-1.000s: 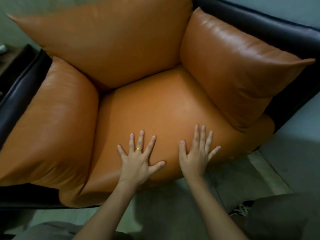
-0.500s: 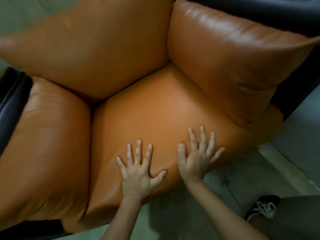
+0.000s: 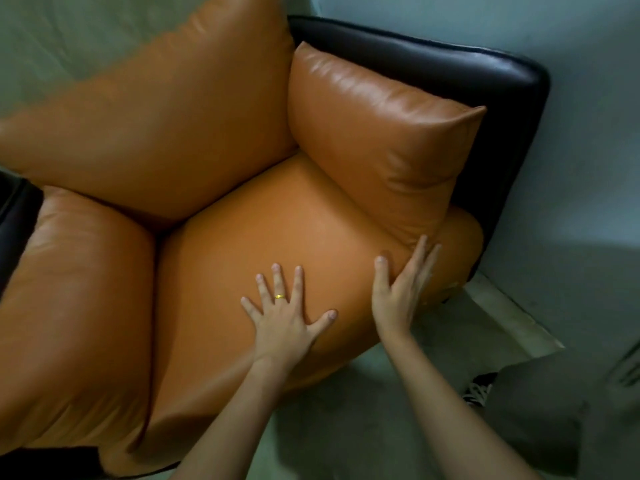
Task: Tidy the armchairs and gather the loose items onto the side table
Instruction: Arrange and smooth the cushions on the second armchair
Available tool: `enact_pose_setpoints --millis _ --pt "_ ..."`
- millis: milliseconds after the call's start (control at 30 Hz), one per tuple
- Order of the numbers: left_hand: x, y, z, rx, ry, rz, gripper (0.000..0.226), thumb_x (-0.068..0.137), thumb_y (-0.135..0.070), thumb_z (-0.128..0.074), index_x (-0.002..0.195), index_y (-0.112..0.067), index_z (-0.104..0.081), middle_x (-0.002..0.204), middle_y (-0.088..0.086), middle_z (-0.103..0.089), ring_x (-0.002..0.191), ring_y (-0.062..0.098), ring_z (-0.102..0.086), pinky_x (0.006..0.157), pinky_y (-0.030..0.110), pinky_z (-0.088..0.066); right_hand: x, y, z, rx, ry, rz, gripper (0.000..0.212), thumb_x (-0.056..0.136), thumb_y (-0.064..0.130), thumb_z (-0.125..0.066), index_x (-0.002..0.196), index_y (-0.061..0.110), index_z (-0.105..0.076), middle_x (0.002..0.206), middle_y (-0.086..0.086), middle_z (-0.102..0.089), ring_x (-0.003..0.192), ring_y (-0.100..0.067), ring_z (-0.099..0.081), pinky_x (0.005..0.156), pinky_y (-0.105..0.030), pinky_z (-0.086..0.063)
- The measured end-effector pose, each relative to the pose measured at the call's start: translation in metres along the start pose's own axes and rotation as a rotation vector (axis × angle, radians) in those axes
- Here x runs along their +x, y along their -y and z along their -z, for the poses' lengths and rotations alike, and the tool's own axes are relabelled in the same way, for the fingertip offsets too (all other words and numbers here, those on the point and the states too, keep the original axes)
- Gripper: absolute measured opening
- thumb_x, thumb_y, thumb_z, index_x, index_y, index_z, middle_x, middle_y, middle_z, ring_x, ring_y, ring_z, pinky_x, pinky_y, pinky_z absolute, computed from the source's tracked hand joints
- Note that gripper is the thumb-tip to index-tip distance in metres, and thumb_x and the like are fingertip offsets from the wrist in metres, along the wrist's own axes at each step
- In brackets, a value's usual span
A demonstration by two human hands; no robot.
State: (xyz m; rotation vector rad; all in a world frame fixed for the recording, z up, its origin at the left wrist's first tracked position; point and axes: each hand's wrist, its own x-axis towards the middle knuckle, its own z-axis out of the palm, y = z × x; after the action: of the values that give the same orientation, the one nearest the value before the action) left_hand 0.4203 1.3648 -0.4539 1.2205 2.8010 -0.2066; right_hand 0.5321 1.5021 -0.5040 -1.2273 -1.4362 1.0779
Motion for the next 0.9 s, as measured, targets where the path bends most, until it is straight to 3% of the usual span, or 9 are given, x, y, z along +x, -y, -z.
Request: enact_pose_setpoints --millis 333,600,767,900 --pt "0.033 -0.046 0.011 0.087 -0.031 -0.298 0.096 0.076 -0.095 -0.018 0.152 -0.047 0.016 0.165 0.004 0.019 0.149 0.044 0.016 0.113 0.073 -0.005 0.059 -0.013 0.01 -0.092 -0.092 0.04 0.082 0.093 0.066 -0.042 0.16 0.031 -0.01 0.168 -0.012 -0.007 0.155 -0.029 -0.003 0.12 -0.065 -0.001" --pt "0.041 -0.049 0.009 0.108 -0.048 -0.324 0.098 0.076 -0.095 -0.017 0.154 -0.044 0.011 0.166 0.006 0.017 0.15 0.043 0.013 0.114 0.073 -0.007 0.082 -0.024 0.016 -0.221 -0.146 0.124 0.088 0.087 0.071 -0.047 0.158 0.026 -0.023 0.164 -0.014 -0.023 0.153 -0.035 -0.01 0.119 -0.066 -0.006" --pt "0.045 -0.047 0.003 0.086 -0.113 -0.344 0.095 0.078 -0.092 -0.026 0.157 -0.043 -0.004 0.167 0.007 0.003 0.151 0.043 0.003 0.114 0.073 -0.009 0.086 -0.028 0.006 -0.274 -0.203 0.12 0.087 0.086 0.07 -0.044 0.158 0.025 -0.024 0.164 -0.009 -0.026 0.154 -0.033 -0.011 0.12 -0.062 -0.005" --pt "0.054 -0.04 -0.009 0.021 -0.205 -0.383 0.094 0.076 -0.09 -0.037 0.155 -0.043 -0.019 0.166 0.006 -0.012 0.152 0.039 -0.008 0.115 0.069 -0.01 0.089 -0.036 -0.007 -0.36 -0.329 0.173 0.085 0.084 0.067 -0.039 0.154 0.018 -0.035 0.158 -0.008 -0.038 0.15 -0.037 -0.021 0.119 -0.056 -0.009"
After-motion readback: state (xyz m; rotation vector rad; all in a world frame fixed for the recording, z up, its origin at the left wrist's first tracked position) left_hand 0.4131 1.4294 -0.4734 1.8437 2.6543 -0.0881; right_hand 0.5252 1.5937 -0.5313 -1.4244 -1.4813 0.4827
